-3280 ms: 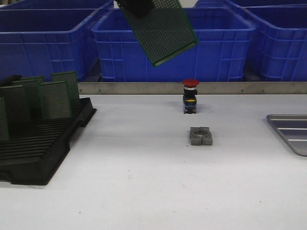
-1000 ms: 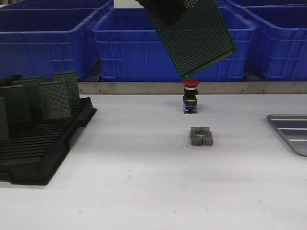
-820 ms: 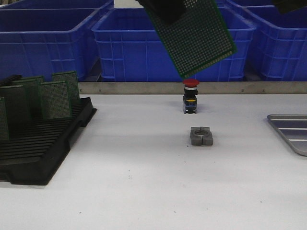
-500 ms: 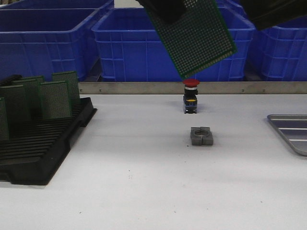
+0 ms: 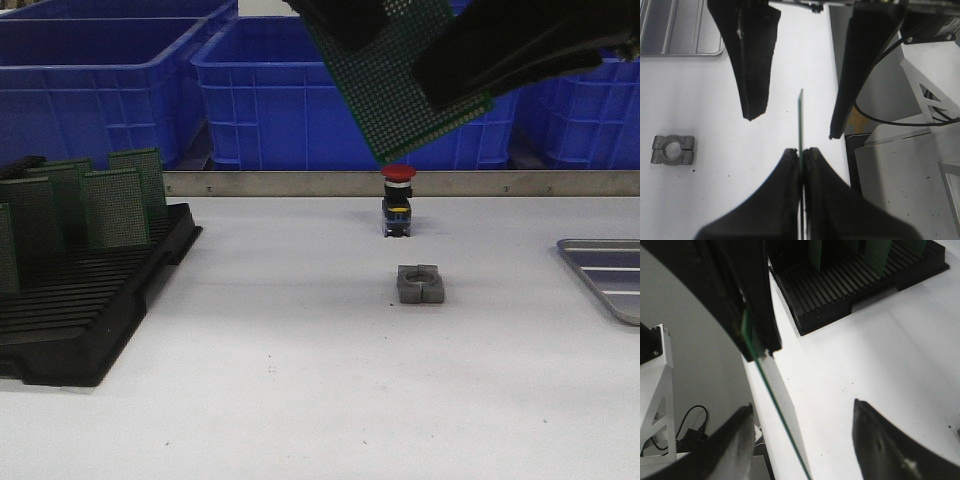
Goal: Place circuit board on tray
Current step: 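Bring the right gripper to the board and grasp its lower edge, then open the left gripper and carry the board with the right gripper toward the tray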
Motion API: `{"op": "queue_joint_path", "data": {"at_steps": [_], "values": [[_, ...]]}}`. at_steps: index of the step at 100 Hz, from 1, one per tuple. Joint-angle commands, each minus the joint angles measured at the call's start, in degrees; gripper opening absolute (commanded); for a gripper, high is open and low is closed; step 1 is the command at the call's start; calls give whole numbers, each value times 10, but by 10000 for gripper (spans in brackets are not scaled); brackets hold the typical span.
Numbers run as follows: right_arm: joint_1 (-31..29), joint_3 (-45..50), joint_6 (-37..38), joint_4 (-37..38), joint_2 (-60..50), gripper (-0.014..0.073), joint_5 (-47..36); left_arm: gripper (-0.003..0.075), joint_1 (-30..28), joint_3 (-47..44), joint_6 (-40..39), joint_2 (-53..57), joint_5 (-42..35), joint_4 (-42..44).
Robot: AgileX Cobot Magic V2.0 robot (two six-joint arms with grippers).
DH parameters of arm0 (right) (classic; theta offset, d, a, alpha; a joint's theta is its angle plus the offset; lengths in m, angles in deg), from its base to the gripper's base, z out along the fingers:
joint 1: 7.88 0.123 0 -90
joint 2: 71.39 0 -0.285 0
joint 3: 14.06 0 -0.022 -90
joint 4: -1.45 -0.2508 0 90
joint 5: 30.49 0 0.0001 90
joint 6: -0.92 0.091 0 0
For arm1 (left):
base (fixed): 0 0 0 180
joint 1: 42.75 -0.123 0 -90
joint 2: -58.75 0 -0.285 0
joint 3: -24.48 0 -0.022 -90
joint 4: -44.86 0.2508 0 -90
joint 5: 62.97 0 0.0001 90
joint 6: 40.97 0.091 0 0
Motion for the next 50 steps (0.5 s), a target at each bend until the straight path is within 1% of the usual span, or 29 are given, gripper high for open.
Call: {"op": "queue_joint_path", "data": {"at_steps": [1, 10, 14, 15, 32, 39, 47, 50], "values": [[4, -18, -7, -39, -10, 363, 2, -18, 5, 14, -4, 28, 24, -37], [4, -18, -7, -47, -10, 292, 1, -18, 5, 14, -4, 28, 24, -37], [4, -18, -7, -53, -10, 241, 0, -18, 5, 14, -4, 28, 24, -37], [4, -18, -7, -53, -10, 241, 0, -18, 5, 14, -4, 28, 24, -37], [4, -18, -7, -59, -10, 3, -3, -18, 5, 14, -4, 28, 24, -37], [4, -18, -7, -59, -10, -74, -7, -18, 5, 14, -4, 28, 24, -37], [4, -18, -7, -59, -10, -66, -14, -13, 5, 14, -4, 28, 24, -37], [4, -18, -7, -59, -10, -68, -15, 3, 5, 14, -4, 28, 24, -37]]}}
